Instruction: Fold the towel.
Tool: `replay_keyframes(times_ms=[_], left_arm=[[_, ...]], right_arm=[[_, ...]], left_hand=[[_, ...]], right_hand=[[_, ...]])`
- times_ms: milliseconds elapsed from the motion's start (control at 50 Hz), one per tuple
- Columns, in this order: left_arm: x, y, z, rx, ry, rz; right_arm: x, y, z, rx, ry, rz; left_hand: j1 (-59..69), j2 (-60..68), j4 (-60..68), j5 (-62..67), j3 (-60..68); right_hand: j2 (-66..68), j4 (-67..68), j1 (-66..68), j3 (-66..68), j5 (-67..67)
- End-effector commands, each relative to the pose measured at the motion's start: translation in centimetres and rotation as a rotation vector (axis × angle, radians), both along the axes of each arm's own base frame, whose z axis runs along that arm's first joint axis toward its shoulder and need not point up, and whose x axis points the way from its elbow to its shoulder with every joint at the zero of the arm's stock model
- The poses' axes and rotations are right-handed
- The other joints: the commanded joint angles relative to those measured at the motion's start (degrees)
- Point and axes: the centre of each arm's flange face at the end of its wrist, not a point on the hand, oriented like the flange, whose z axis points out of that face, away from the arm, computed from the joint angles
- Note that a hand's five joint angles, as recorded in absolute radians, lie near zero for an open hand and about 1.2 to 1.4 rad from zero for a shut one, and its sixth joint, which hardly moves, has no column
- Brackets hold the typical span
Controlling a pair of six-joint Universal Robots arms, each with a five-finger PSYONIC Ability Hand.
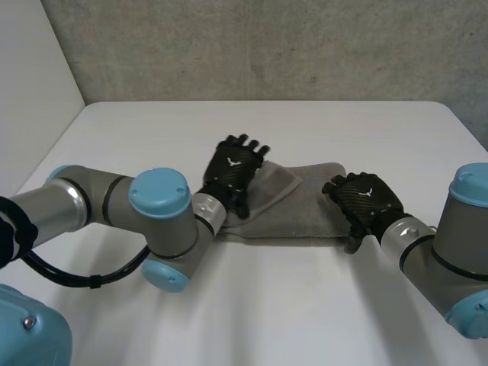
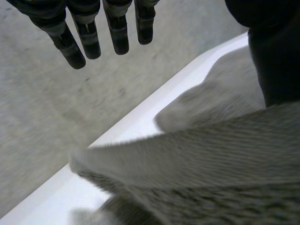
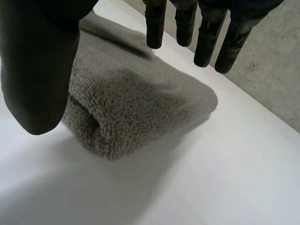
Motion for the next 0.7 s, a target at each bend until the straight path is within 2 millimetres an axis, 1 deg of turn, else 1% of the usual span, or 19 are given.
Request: replay_keyframes(times_ms=[20, 100, 200, 300, 340, 420, 460, 580, 600, 620, 640, 660, 680, 700], left_arm=[[2.8, -2.6, -0.3, -0.059, -0.097, 0.177], [3.6, -3.1, -0.2, -0.068, -0.119, 0.228], [4.0, -2.7, -0.3, -0.055, -0.129, 0.239], [4.2, -2.0, 0.1, -0.05, -0.131, 0.231], [4.0, -1.2, 0.3, -0.047, -0.133, 0.219], [3.7, -0.4, 0.5, -0.042, -0.131, 0.205], [3.6, 0.5, 0.7, -0.038, -0.133, 0.189], [3.8, 1.2, 0.9, -0.032, -0.139, 0.184], [3.9, 1.4, 0.9, -0.03, -0.14, 0.184], [3.9, 1.6, 0.9, -0.027, -0.14, 0.183], [3.9, 1.6, 0.9, -0.027, -0.14, 0.182], [4.0, 1.6, 1.0, -0.027, -0.141, 0.184], [4.0, 1.6, 1.0, -0.027, -0.141, 0.184], [4.1, 1.7, 1.2, -0.028, -0.14, 0.184]], right_arm=[[-0.1, -0.2, -0.6, 0.005, 0.017, -0.024], [-0.1, -0.2, -0.6, 0.006, 0.016, -0.024], [-0.1, -0.4, -0.6, -0.004, 0.012, -0.024], [-0.1, -0.5, -0.8, -0.019, 0.006, -0.026], [0.0, -0.7, -1.1, -0.024, 0.005, -0.026], [0.0, -0.8, -1.5, -0.019, 0.006, -0.026], [0.0, -0.9, -1.8, -0.011, 0.007, -0.027], [0.1, -0.9, -2.4, 0.003, 0.012, -0.027], [0.1, -1.0, -2.6, 0.007, 0.014, -0.028], [0.1, -1.1, -2.7, 0.003, 0.017, -0.032], [0.1, -1.1, -2.7, 0.003, 0.017, -0.032], [0.0, -1.3, -2.7, -0.004, 0.021, -0.046], [0.0, -1.3, -2.7, -0.004, 0.021, -0.046], [-0.1, -1.6, -2.6, -0.016, 0.027, -0.065]], left_hand=[[-2.1, -1.7, -2.0, -11.1, -1.0], [-2.1, -1.7, -2.0, -11.1, -1.0], [-2.3, -1.9, -2.2, -11.3, -1.2], [-2.4, -2.1, -2.4, -11.5, -1.3], [-2.6, -2.2, -2.6, -11.6, -1.5], [-2.8, -2.4, -2.7, -11.8, -1.7], [-2.8, -2.4, -2.7, -11.8, -1.7], [-3.1, -2.7, -3.1, -12.2, -2.0], [-3.1, -2.7, -3.1, -12.2, -2.0], [-3.1, -2.7, -3.1, -12.2, -2.0], [-3.1, -2.7, -3.1, -12.2, -2.0], [-3.1, -2.7, -3.1, -12.2, -2.0], [-3.1, -2.7, -3.1, -12.2, -2.0], [-3.1, -2.7, -3.1, -12.2, -2.0]], right_hand=[[5.2, 4.6, 3.9, 5.1, 3.5], [8.9, 8.3, 7.6, 8.8, 7.2], [13.1, 12.5, 11.8, 13.0, 11.4], [16.8, 16.2, 15.5, 16.7, 15.1], [19.3, 18.7, 18.1, 19.2, 17.6], [20.1, 19.6, 18.9, 20.0, 18.5], [20.1, 19.6, 18.9, 20.0, 18.5], [20.8, 20.2, 19.6, 20.7, 19.1], [26.8, 26.2, 25.6, 26.7, 25.1], [39.4, 38.8, 38.1, 39.3, 37.7], [39.5, 38.9, 38.2, 39.4, 37.8], [54.8, 54.2, 53.6, 54.7, 53.1], [55.0, 54.4, 53.7, 54.9, 53.3], [65.4, 64.8, 64.2, 65.3, 63.7]])
